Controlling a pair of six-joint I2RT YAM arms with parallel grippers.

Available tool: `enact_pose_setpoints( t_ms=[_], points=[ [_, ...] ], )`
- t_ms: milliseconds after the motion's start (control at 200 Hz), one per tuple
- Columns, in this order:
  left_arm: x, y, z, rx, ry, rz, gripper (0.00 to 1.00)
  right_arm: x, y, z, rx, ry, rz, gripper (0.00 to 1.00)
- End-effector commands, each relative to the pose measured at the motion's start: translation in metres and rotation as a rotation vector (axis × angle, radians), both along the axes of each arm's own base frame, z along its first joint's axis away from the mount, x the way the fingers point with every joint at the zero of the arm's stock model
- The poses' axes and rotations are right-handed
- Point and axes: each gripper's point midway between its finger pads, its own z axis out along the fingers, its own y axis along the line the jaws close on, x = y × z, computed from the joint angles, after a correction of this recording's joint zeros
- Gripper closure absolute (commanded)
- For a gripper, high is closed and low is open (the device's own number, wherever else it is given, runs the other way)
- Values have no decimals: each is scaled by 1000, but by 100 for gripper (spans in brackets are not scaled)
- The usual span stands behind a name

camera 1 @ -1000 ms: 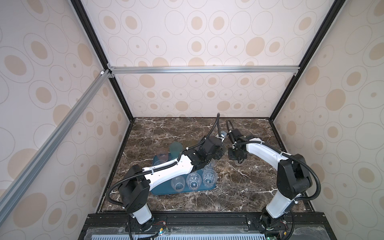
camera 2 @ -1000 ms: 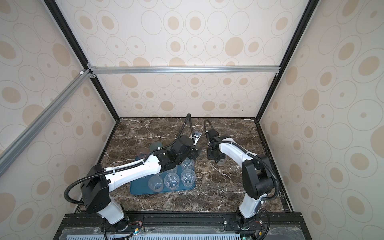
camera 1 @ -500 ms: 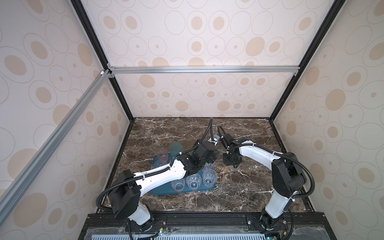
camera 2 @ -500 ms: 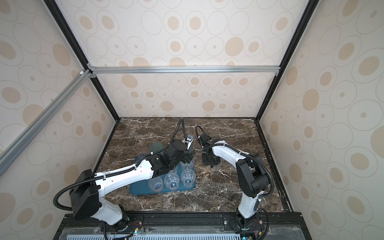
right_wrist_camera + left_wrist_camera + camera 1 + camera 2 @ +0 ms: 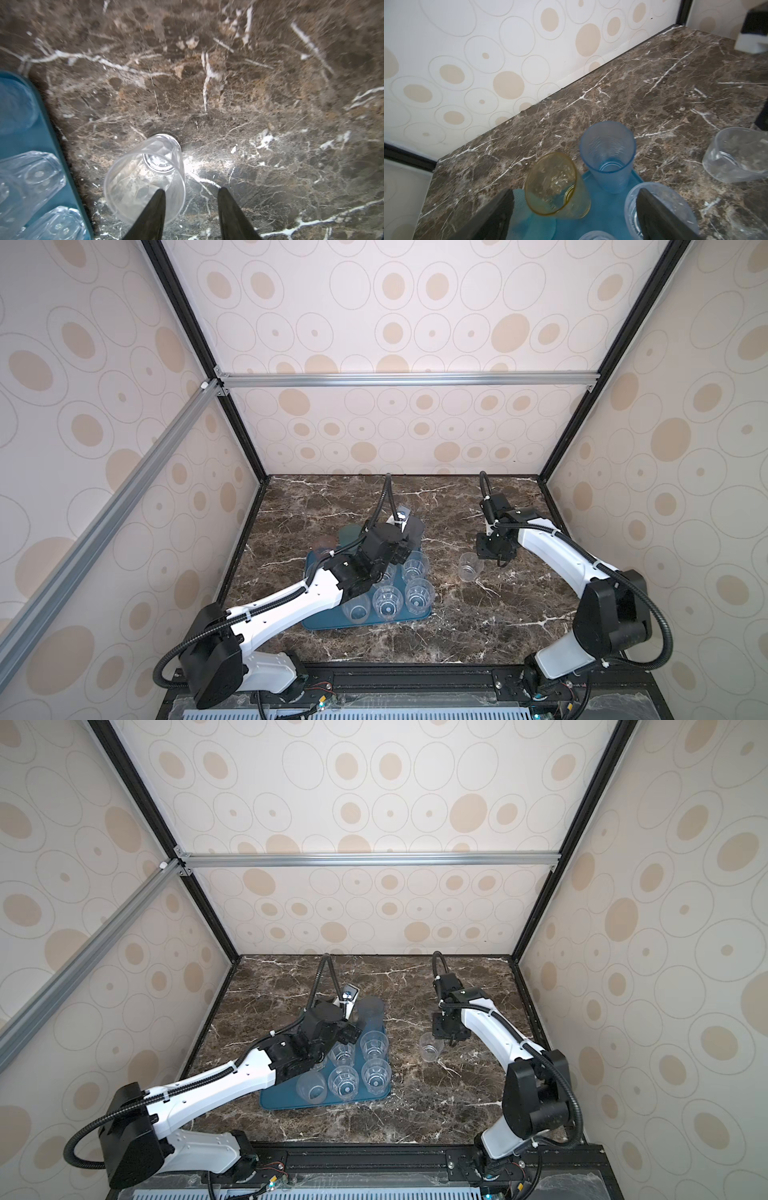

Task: Place the glasses into the tray
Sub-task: 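Carry the clear cup toward the tray with the right gripper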

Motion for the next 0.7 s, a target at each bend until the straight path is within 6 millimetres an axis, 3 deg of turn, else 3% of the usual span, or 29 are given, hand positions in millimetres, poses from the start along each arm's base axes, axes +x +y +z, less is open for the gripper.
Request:
enact_pose_setpoints(
  t_ms=[0, 150, 255, 365, 470, 575, 695],
  points=[
    [-3, 31, -8, 16, 20, 73, 8, -6, 8, -24, 24, 70, 37, 59],
    [-5, 57, -13, 10, 34, 129, 8, -5, 7, -49, 6, 111, 39, 79],
    [-6, 73, -12, 6, 38, 172, 8, -5, 9, -37, -6, 83, 50, 92],
    [-8, 96, -5, 12, 34, 232, 9, -8, 11, 4, -57, 11, 79, 97],
    [-10, 124, 9, 28, 23, 299, 9, -14, 31, 58, -78, -70, 144, 98],
    [-14, 159, 23, 100, 12, 407, 11, -23, 75, 109, -55, -151, 236, 99],
    [-19, 200, 38, 101, 18, 519, 12, -34, 141, 143, 8, -212, 345, 99]
  ],
)
